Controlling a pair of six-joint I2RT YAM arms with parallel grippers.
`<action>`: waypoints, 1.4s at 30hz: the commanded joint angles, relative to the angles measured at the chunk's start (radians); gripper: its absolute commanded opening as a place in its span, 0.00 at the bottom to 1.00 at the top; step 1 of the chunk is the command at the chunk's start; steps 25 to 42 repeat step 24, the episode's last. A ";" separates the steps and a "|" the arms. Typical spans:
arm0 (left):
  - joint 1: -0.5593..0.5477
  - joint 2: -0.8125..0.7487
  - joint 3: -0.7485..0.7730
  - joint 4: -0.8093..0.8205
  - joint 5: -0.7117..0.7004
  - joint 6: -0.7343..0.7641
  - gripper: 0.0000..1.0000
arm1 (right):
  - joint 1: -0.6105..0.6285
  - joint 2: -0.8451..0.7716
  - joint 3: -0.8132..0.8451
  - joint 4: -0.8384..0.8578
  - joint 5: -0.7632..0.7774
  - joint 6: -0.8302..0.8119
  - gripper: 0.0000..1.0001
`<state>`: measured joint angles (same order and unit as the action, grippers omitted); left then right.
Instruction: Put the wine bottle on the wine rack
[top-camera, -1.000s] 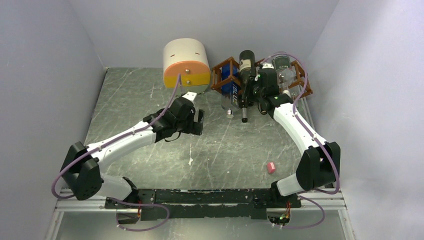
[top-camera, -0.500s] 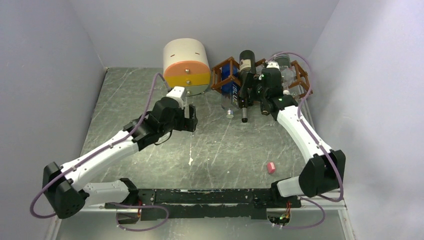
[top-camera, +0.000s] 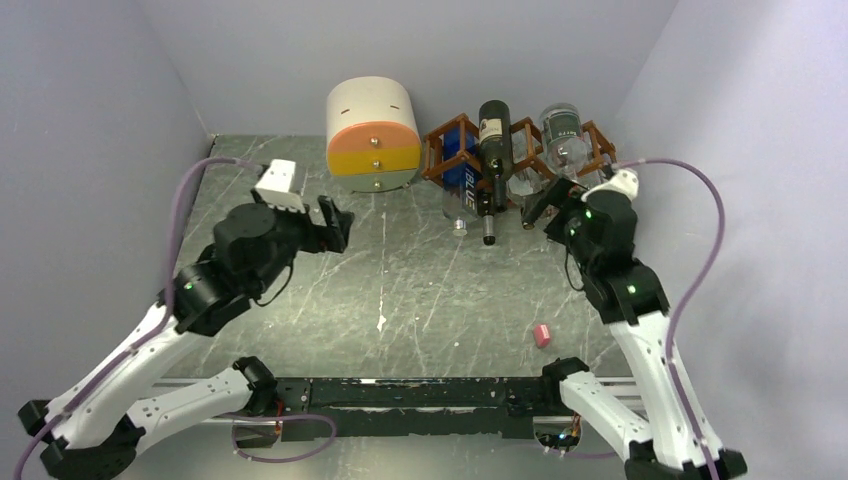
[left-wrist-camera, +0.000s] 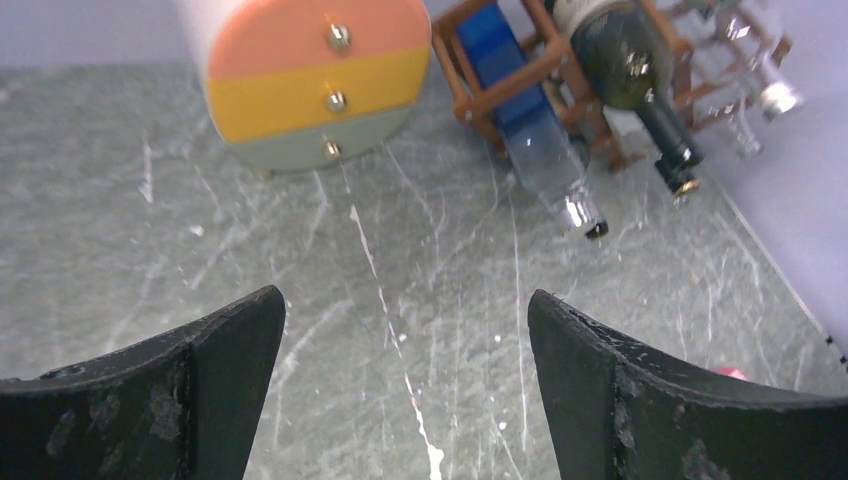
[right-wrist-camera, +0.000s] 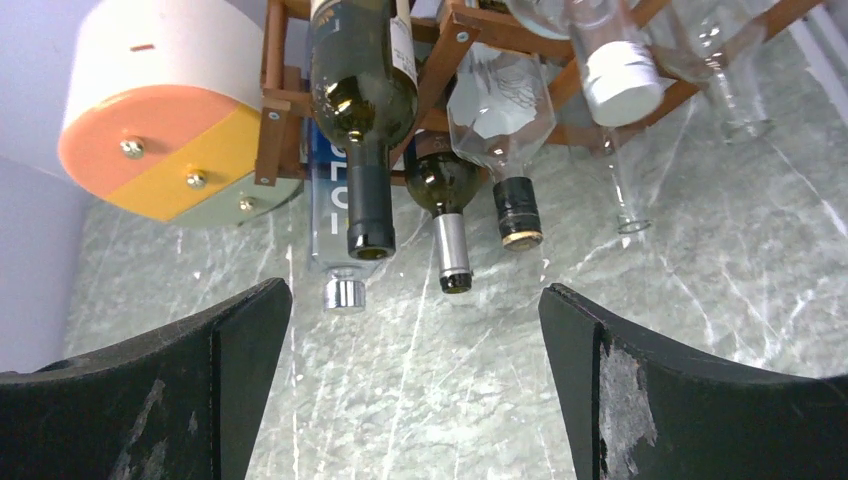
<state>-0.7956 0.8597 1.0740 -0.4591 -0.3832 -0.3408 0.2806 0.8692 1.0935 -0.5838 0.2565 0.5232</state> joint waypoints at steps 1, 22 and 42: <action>-0.001 -0.074 0.097 -0.075 -0.100 0.072 0.95 | -0.003 -0.133 0.017 -0.094 0.068 0.032 1.00; -0.001 -0.311 0.232 -0.207 -0.280 0.168 0.95 | -0.003 -0.353 0.231 -0.106 0.078 -0.160 1.00; -0.001 -0.315 0.229 -0.207 -0.275 0.168 0.95 | -0.004 -0.352 0.234 -0.118 0.082 -0.160 1.00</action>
